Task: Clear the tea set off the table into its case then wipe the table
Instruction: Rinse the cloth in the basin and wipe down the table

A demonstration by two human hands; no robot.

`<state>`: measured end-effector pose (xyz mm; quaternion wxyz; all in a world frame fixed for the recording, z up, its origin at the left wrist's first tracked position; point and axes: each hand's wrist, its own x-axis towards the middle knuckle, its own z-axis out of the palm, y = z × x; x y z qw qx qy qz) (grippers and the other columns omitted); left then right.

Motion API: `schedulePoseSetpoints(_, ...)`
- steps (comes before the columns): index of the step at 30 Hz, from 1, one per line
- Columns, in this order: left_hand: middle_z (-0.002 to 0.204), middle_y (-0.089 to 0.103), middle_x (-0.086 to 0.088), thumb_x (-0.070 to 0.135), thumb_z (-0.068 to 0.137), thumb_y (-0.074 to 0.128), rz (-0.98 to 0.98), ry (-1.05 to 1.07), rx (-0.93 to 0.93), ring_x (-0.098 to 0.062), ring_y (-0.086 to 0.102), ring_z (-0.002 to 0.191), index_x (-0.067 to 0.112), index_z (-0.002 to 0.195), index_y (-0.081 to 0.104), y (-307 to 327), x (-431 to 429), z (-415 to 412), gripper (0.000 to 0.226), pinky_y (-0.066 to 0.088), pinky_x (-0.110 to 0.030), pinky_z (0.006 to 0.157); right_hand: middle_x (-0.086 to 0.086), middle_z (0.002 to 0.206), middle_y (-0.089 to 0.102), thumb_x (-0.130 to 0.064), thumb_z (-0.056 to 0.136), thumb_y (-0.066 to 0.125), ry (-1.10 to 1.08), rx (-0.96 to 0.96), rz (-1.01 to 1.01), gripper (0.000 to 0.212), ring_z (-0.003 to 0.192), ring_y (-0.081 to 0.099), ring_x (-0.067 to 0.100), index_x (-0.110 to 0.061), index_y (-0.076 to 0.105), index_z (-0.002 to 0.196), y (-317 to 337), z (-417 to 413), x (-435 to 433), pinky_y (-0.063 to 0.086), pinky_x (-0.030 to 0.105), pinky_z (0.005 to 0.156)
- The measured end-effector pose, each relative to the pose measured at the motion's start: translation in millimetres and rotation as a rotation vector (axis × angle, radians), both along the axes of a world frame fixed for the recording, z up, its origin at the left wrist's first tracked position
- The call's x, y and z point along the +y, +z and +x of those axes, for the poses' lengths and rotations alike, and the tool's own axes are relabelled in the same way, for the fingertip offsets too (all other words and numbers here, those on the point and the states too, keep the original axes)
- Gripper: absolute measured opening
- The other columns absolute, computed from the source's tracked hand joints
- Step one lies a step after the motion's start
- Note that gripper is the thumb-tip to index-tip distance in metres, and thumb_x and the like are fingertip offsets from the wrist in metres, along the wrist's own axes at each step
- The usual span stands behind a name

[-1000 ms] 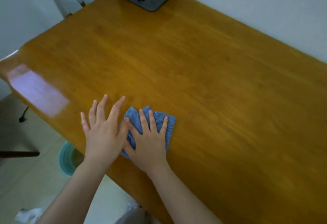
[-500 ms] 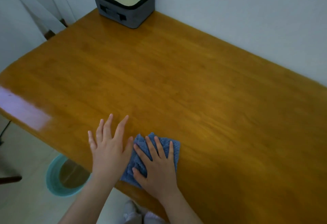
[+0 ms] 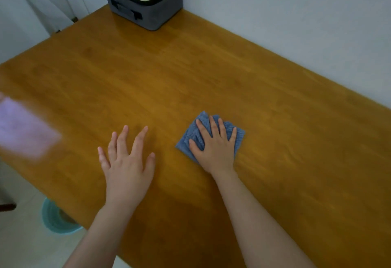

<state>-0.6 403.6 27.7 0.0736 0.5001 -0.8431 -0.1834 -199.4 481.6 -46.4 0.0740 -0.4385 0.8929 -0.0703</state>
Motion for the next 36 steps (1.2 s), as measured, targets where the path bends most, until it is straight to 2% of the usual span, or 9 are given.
schedulePoseSetpoints(7, 0.162, 0.008, -0.005, 0.042, 0.096, 0.045, 0.02, 0.149, 0.03, -0.026, -0.004, 0.149, 0.039, 0.151, 0.02, -18.0, 16.6, -67.2, 0.06, -0.004, -0.055, 0.117, -0.004, 0.162, 0.005, -0.071, 0.091, 0.019, 0.011, 0.027, 0.017, 0.067, 0.149, -0.002, 0.023, -0.043, 0.014, 0.151, -1.1, -116.2, -34.8, -0.007, 0.061, 0.115)
schedulePoseSetpoints(17, 0.162, 0.006, -0.004, 0.044, 0.096, 0.042, -0.015, 0.082, -0.009, -0.026, -0.005, 0.149, 0.041, 0.151, 0.017, -34.8, 22.9, -154.5, 0.061, -0.007, -0.052, 0.117, -0.001, 0.162, 0.007, -0.071, 0.09, 0.018, -0.033, 0.086, 0.006, 0.068, 0.149, 0.001, 0.024, -0.041, 0.015, 0.152, -3.8, -243.6, -82.1, -0.005, 0.062, 0.114)
schedulePoseSetpoints(23, 0.162, 0.009, -0.005, 0.042, 0.095, 0.043, -0.04, 0.064, 0.014, -0.026, -0.002, 0.149, 0.04, 0.151, 0.021, -41.6, 24.3, -180.9, 0.06, -0.004, -0.052, 0.118, 0.001, 0.162, 0.008, -0.069, 0.091, 0.019, -0.059, 0.099, 0.012, 0.07, 0.149, 0.001, 0.026, -0.036, 0.013, 0.153, -2.8, -289.9, -105.8, -0.005, 0.063, 0.114)
schedulePoseSetpoints(28, 0.162, 0.005, -0.003, 0.044, 0.099, 0.038, -0.038, 0.006, 0.034, -0.025, 0.0, 0.149, 0.042, 0.15, 0.018, -48.6, 19.4, -191.2, 0.055, 0.003, -0.048, 0.119, 0.009, 0.162, 0.004, -0.069, 0.091, 0.019, -0.165, 0.097, 0.008, 0.075, 0.149, -0.001, 0.029, -0.03, 0.011, 0.154, -3.3, -314.7, -128.4, -0.004, 0.064, 0.114)
schedulePoseSetpoints(36, 0.161, 0.013, -0.001, 0.049, 0.093, 0.032, -0.061, -0.037, 0.01, -0.026, 0.007, 0.149, 0.043, 0.149, 0.024, -52.3, 27.2, -176.5, 0.056, 0.002, -0.051, 0.119, 0.008, 0.162, 0.007, -0.07, 0.091, 0.016, -0.146, 0.113, 0.03, 0.071, 0.148, 0.002, 0.032, -0.037, 0.012, 0.153, -4.9, -308.4, -124.8, -0.004, 0.065, 0.113)
